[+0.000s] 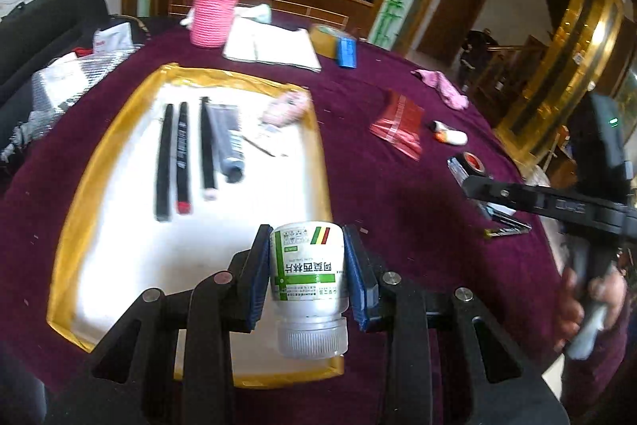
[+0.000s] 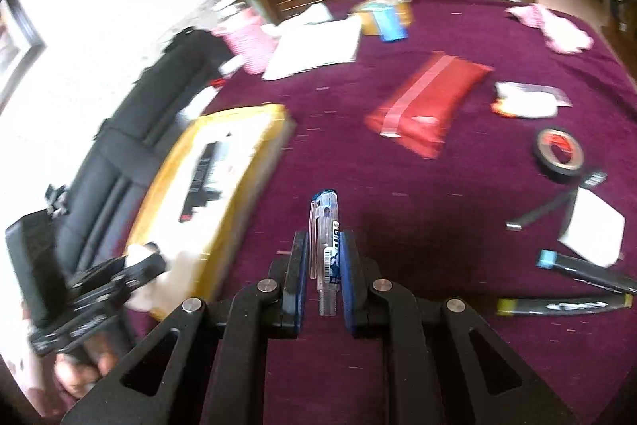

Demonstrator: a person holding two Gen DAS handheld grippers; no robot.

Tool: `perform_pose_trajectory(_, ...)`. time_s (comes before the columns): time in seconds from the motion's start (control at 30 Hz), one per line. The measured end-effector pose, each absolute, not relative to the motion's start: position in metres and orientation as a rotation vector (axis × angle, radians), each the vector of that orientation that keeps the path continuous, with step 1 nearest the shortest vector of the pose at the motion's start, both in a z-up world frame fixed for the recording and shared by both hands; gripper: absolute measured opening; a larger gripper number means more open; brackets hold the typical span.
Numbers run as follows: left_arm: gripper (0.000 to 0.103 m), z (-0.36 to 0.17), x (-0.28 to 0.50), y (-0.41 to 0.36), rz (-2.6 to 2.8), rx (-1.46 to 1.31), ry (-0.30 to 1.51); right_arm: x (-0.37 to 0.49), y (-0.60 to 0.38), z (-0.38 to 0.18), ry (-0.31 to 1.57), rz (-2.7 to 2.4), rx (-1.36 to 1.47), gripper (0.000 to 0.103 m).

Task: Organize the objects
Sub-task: 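Lower the pill bottle into the tray with the left tool while the right tool places the pen there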

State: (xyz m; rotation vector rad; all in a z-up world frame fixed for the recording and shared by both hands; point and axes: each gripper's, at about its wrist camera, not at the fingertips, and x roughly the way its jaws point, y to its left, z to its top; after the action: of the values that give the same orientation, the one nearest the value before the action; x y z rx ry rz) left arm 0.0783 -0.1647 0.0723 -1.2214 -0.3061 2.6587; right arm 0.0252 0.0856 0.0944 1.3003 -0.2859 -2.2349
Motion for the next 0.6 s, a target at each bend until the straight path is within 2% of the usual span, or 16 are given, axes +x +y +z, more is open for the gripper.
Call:
perform_pose_trajectory(0.3, 0.032, 0.048, 0.040, -0.187, 2.658, -1.335, -0.319, -0.001, -0.020, 0.083, -0.252, -2.095, 1.374, 0.014)
perform_pose_trajectory(0.6, 0.032, 0.028, 0.024, -0.195, 2.612, -1.397, -0.371, -0.031, -0.067, 0.053, -0.161, -2.090, 1.489, 0.014)
